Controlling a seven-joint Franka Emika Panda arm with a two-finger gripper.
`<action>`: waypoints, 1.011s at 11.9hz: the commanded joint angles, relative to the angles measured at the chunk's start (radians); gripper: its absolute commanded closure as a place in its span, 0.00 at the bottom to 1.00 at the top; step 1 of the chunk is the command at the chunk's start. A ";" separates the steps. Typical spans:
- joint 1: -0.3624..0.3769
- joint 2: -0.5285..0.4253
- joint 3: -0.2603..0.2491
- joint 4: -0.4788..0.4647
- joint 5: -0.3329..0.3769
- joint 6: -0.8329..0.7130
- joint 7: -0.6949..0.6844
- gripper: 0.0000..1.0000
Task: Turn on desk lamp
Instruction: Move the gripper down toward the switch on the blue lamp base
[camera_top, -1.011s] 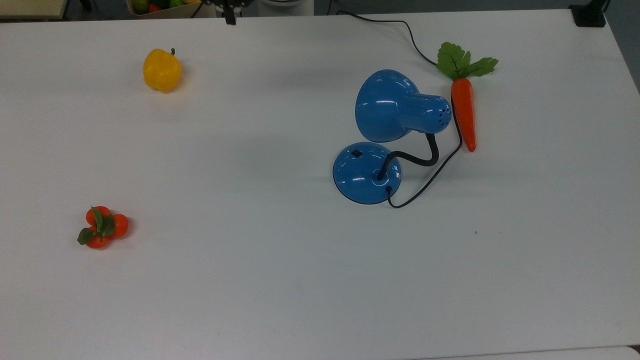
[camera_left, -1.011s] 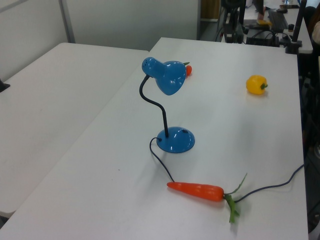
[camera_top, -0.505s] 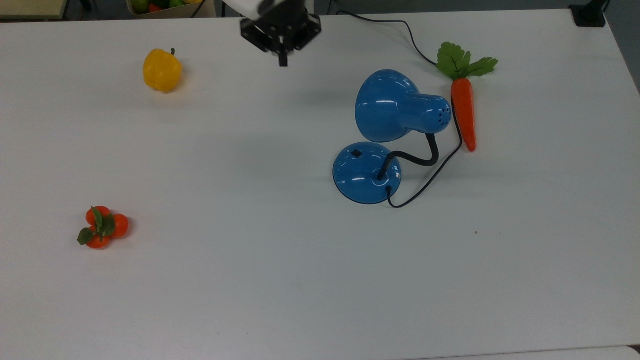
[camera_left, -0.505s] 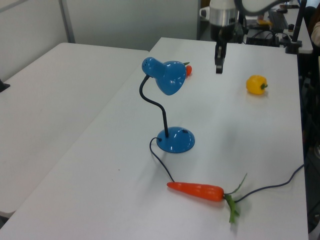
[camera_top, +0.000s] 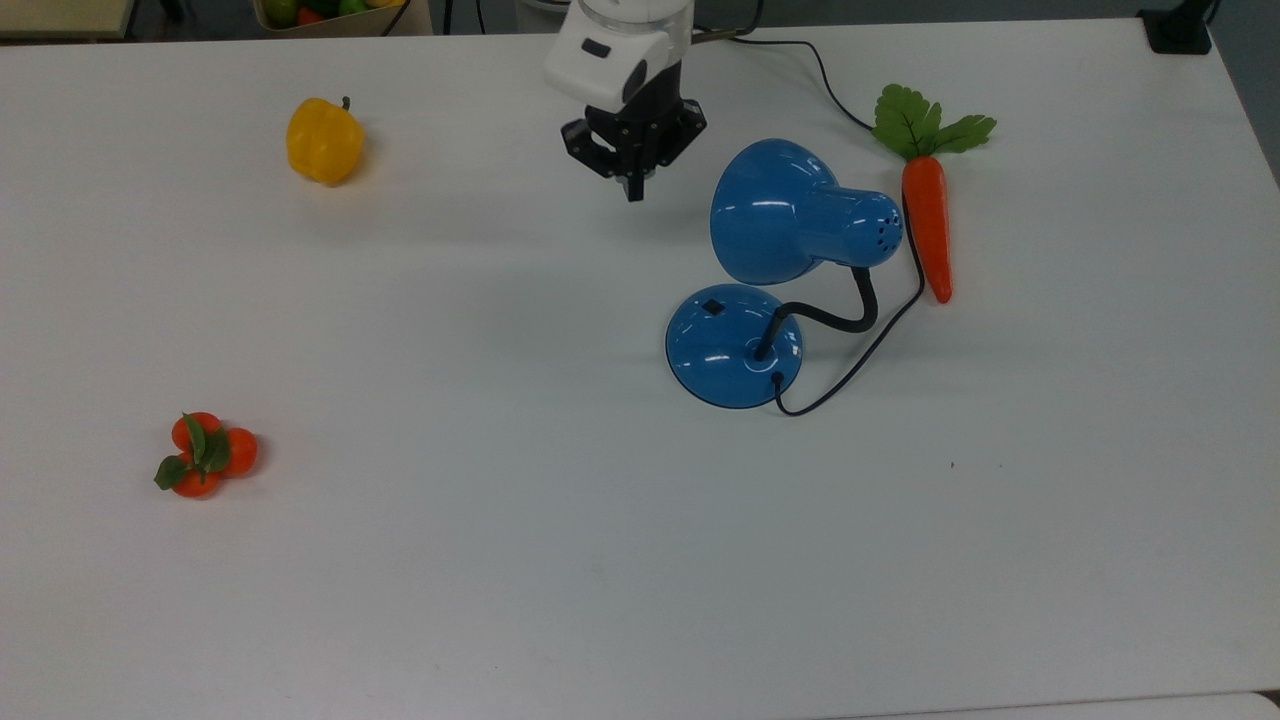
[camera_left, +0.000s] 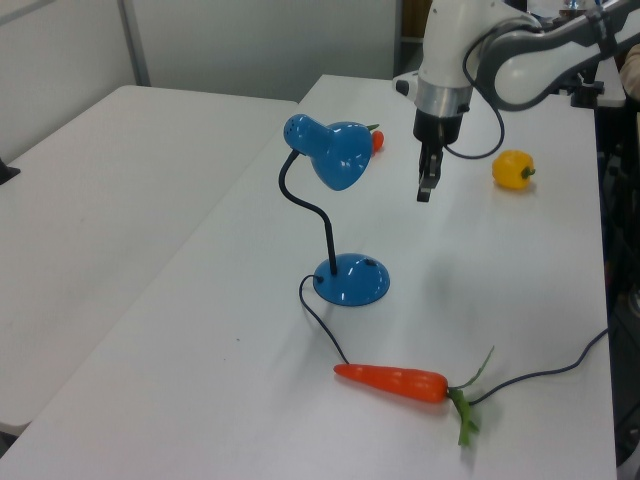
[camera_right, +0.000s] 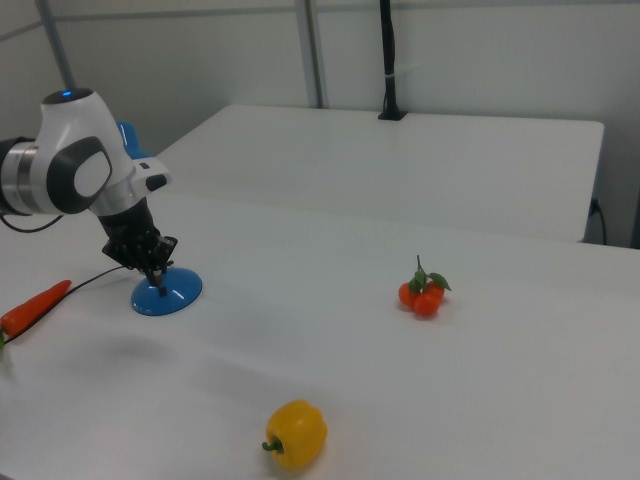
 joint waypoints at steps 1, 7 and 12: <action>0.031 0.033 -0.005 -0.044 -0.004 0.133 -0.105 1.00; 0.045 0.132 0.021 -0.070 -0.004 0.375 -0.189 1.00; 0.042 0.194 0.054 -0.062 -0.002 0.489 -0.185 1.00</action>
